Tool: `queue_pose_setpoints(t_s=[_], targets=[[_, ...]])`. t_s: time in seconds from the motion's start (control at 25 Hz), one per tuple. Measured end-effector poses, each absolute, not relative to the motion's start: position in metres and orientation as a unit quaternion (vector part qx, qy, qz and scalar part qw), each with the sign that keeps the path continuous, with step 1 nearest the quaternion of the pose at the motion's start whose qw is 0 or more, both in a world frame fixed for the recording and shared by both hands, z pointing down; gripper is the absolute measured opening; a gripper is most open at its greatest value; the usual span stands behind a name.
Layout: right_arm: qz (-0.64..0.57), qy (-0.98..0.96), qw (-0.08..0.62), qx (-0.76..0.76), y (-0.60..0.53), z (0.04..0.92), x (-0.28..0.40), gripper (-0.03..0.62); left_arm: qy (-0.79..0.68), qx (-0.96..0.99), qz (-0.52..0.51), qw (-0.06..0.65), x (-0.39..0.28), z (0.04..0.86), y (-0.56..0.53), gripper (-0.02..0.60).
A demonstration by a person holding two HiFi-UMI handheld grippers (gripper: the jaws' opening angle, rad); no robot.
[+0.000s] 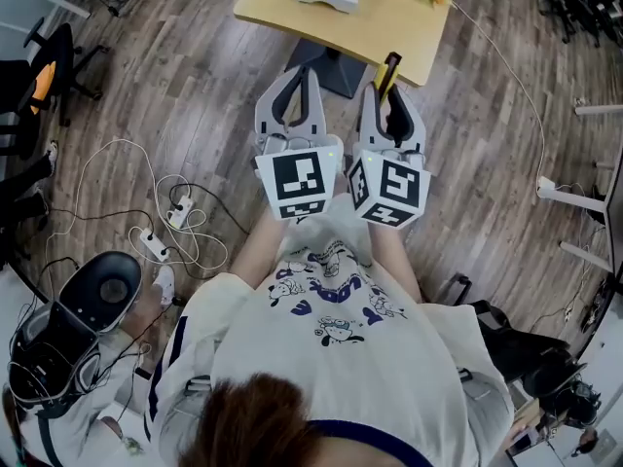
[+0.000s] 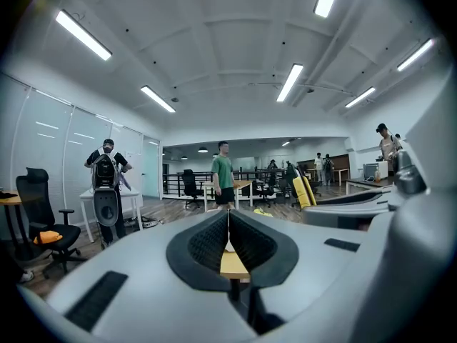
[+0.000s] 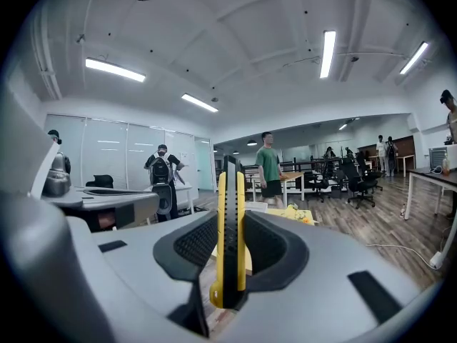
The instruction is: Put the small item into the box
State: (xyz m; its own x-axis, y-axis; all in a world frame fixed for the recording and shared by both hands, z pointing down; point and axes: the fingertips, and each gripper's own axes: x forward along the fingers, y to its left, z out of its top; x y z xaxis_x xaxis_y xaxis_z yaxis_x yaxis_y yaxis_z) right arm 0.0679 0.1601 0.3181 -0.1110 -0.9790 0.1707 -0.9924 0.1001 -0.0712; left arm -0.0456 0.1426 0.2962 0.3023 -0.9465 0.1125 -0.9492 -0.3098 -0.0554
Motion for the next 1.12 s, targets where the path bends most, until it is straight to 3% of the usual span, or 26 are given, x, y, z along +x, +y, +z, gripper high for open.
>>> queue_pose_setpoints(t_s=[1.12], targets=[[0.099,-0.804,0.046,0.584,-0.079,0.311,0.111,0.129,-0.66,0.746,0.077,0.037,-0.003,0.296,-0.064,0.017]])
